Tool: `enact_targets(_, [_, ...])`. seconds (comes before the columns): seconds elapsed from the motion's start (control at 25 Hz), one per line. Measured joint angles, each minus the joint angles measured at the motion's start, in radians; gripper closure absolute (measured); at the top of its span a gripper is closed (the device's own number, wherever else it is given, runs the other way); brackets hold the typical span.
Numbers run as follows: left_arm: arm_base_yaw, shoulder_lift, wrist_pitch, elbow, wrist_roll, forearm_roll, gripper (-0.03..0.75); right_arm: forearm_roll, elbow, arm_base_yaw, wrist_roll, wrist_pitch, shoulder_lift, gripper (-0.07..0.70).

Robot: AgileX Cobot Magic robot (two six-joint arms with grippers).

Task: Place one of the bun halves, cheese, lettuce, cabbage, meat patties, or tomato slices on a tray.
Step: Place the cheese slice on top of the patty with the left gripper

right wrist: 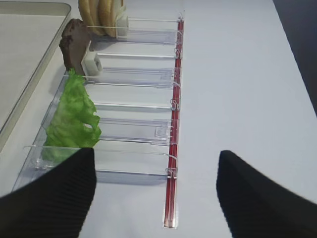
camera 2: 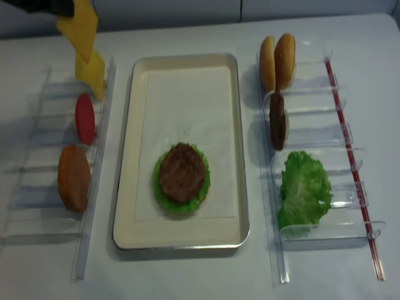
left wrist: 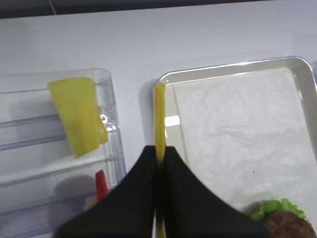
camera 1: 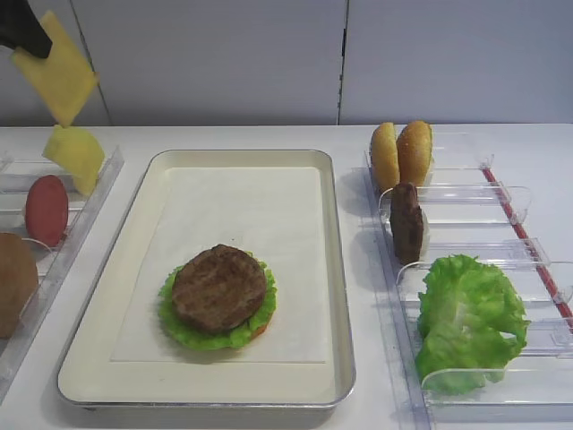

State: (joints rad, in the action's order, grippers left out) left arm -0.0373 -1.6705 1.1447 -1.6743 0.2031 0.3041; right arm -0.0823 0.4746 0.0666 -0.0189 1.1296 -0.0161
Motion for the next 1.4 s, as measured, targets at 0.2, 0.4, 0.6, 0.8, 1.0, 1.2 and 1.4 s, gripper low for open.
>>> enact_targets(0.2, [0.061,0.025,0.014,0.008,-0.003,0.015,0.718,0.0,0.0,0.0,0.0,0.0,0.0,0.087])
enact_targets(0.4, [0.144,0.061,-0.003,0.043,-0.021,0.027,0.718,0.0,0.0,0.0,0.0,0.0,0.0,0.087])
enact_targets(0.6, [0.213,0.069,-0.041,0.144,-0.027,0.046,0.718,0.0,0.0,0.0,0.0,0.0,0.0,0.087])
enact_targets(0.8, [0.265,0.136,-0.172,0.295,-0.044,0.067,0.718,0.0,0.0,0.0,0.0,0.0,0.0,0.087])
enact_targets(1.0, [0.269,0.194,-0.238,0.429,0.001,0.188,0.718,0.0,0.0,0.0,0.0,0.0,0.0,0.087])
enact_targets(1.2, [0.269,0.24,-0.265,0.542,0.103,0.35,0.718,0.0,0.0,0.0,0.0,0.0,0.0,0.087])
enact_targets(1.4, [0.269,0.308,-0.314,0.664,0.208,0.534,0.718,0.0,0.0,0.0,0.0,0.0,0.0,0.087])
